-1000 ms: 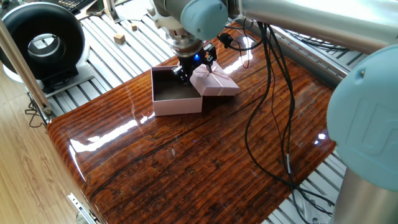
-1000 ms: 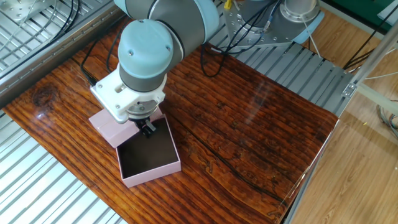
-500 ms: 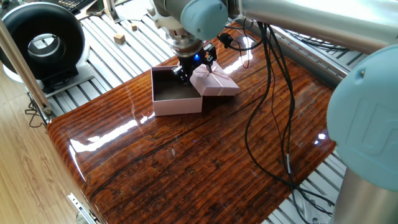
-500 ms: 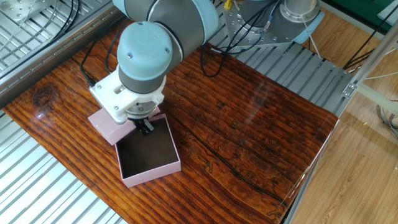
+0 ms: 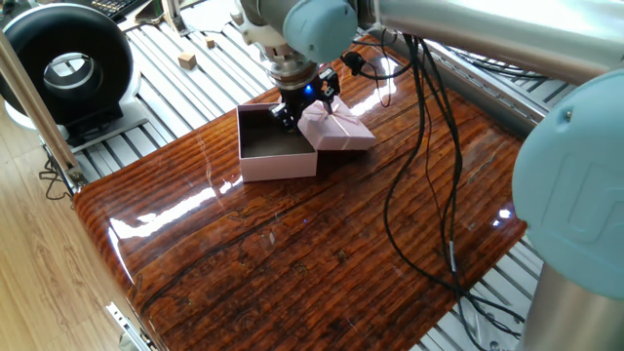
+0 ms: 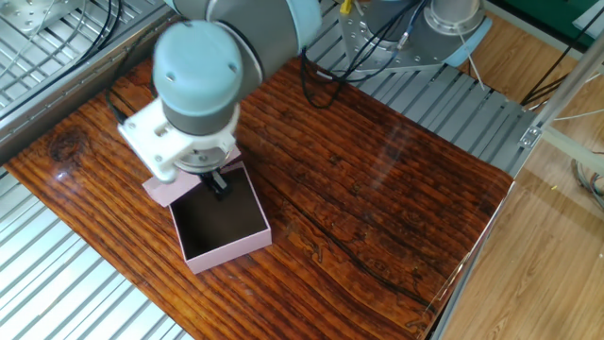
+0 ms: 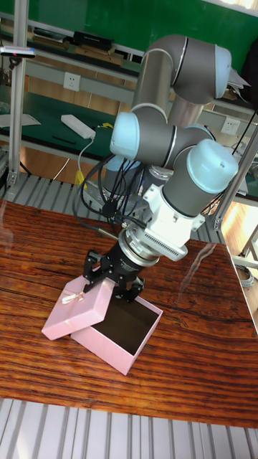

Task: Cover the box

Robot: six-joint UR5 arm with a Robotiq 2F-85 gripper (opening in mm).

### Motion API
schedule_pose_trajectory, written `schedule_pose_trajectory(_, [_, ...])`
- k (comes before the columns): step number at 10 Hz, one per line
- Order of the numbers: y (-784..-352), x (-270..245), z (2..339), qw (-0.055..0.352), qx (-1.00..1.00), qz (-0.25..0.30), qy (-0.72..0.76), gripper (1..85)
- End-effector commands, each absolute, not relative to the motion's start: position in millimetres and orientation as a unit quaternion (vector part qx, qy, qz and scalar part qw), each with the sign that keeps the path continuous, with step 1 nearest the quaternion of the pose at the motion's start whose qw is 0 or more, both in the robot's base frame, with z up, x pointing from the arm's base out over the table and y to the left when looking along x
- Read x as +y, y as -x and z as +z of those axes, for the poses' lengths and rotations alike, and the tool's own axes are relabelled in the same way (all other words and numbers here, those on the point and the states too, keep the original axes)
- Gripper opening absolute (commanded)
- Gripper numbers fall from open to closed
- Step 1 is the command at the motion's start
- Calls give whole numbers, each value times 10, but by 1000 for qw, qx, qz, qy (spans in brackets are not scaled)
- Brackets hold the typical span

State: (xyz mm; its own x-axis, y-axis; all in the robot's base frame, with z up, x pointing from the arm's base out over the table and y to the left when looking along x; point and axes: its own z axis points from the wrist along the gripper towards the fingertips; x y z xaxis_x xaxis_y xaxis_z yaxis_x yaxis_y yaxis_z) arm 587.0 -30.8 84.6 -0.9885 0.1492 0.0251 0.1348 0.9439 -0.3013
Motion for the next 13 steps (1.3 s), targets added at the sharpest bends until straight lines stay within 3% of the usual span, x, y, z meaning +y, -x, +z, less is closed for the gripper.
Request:
schedule_pose_trajectory(1, [-5841, -343, 981, 35, -987, 140, 71, 357])
schedule_pose_trajectory(6, [-5763, -409, 1002, 59, -985, 143, 71, 273])
schedule_pose_trajectory(13, [-5363, -746, 1177, 150, -964, 212, 66, 73])
